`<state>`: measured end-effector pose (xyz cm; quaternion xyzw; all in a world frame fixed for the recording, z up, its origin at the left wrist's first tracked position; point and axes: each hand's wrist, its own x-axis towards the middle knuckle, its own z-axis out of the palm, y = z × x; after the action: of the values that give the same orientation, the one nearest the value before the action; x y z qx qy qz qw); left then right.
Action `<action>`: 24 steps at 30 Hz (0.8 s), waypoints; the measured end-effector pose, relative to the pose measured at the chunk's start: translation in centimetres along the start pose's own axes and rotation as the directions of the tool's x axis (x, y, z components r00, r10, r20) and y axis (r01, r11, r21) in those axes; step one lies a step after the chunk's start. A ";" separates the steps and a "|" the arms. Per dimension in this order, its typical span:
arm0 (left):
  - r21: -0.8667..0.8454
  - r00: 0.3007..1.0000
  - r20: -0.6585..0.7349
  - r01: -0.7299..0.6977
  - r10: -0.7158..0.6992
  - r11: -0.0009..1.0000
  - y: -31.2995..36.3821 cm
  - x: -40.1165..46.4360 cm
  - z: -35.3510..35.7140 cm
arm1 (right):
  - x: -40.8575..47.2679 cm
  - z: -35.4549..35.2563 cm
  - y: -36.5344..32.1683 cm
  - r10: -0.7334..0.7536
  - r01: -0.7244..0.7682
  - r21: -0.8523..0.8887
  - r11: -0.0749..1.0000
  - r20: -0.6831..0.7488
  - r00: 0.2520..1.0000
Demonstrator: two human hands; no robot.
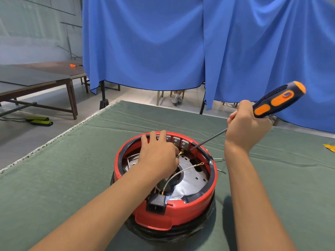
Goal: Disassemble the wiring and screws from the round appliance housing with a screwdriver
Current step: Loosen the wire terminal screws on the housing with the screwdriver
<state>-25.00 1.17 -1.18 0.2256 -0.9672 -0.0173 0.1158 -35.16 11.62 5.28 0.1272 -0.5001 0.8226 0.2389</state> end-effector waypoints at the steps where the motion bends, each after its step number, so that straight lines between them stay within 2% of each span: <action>1: 0.017 1.000 0.011 -0.008 0.007 1.000 0.1 -0.1 0.0 | 0.0 0.0 0.0 0.000 0.000 -0.003 1.000 0.003 1.000; 6: 0.013 1.000 0.024 -0.015 0.014 1.000 0.2 -0.1 0.0 | -0.2 -0.1 -0.2 -0.009 0.009 -0.023 1.000 0.014 1.000; 11: -0.212 0.990 -0.115 0.055 -0.081 0.976 -0.3 0.2 -0.1 | -0.5 0.2 -0.7 0.003 -0.004 0.060 0.998 0.019 1.000; 15: -0.307 0.978 -0.153 0.085 -0.138 0.948 -0.6 0.3 -0.3 | -1.4 0.6 -0.7 -0.012 0.007 0.103 0.995 0.052 0.999; 19: -0.248 0.975 -0.150 0.121 -0.161 0.961 -0.6 0.2 -0.5 | -2.3 0.9 -0.2 -0.029 0.020 0.103 0.994 0.086 0.996; 24: -0.184 0.979 -0.151 0.111 -0.140 0.977 -0.3 -0.1 -0.6 | -2.6 1.0 0.4 -0.020 0.013 0.104 0.995 0.060 0.998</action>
<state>-24.62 0.91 -0.61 0.2760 -0.9330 -0.0907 0.2126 -33.19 9.88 4.26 0.1687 -0.4629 0.8411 0.2232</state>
